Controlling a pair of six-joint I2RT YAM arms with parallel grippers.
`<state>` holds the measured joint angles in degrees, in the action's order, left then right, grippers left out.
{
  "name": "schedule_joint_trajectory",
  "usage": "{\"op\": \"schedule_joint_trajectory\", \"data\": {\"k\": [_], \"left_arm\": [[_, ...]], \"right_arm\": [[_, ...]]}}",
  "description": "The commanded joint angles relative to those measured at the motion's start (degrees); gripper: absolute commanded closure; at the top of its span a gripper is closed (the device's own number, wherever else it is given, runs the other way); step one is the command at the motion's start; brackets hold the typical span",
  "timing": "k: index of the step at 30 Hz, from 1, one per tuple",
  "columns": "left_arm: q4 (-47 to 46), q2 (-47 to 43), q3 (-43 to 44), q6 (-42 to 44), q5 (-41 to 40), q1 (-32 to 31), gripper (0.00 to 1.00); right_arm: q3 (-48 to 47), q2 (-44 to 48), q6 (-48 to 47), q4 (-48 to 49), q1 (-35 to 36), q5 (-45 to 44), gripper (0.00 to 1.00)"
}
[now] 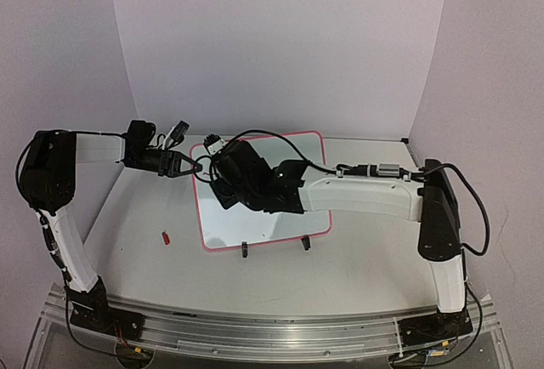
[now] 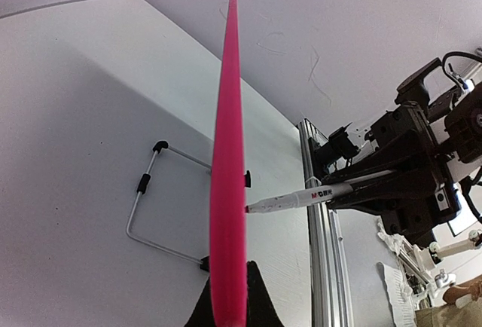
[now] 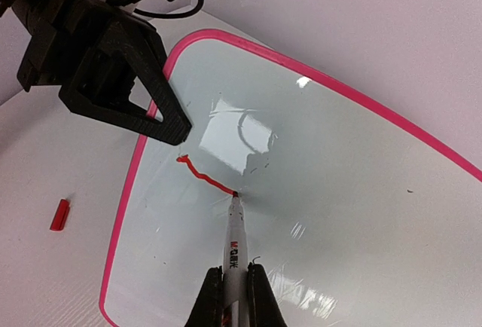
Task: Write a sentence on the whiteboard
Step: Write on the whiteboard with the whiteboard.
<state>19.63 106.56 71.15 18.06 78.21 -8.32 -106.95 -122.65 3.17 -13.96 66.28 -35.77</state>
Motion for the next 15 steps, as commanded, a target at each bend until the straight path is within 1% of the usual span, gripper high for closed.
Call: {"op": "schedule_joint_trajectory", "data": {"k": [1,6,10,15], "left_arm": [[2.1,0.4,0.2,6.8,-3.6,-1.7,1.00],[1.6,0.6,0.1,6.3,-3.6,-1.8,1.00],[1.0,0.6,0.2,5.5,-3.7,-1.8,1.00],[0.4,0.6,0.2,4.5,-4.1,-1.8,1.00]], "right_arm": [[0.9,2.7,-0.1,-1.4,-1.7,-3.0,1.00],[0.1,3.0,-0.4,-1.5,-1.6,-0.4,1.00],[0.0,5.5,0.6,-1.6,-1.3,4.6,1.00],[1.0,7.5,0.9,-1.6,-0.3,7.0,1.00]]}}
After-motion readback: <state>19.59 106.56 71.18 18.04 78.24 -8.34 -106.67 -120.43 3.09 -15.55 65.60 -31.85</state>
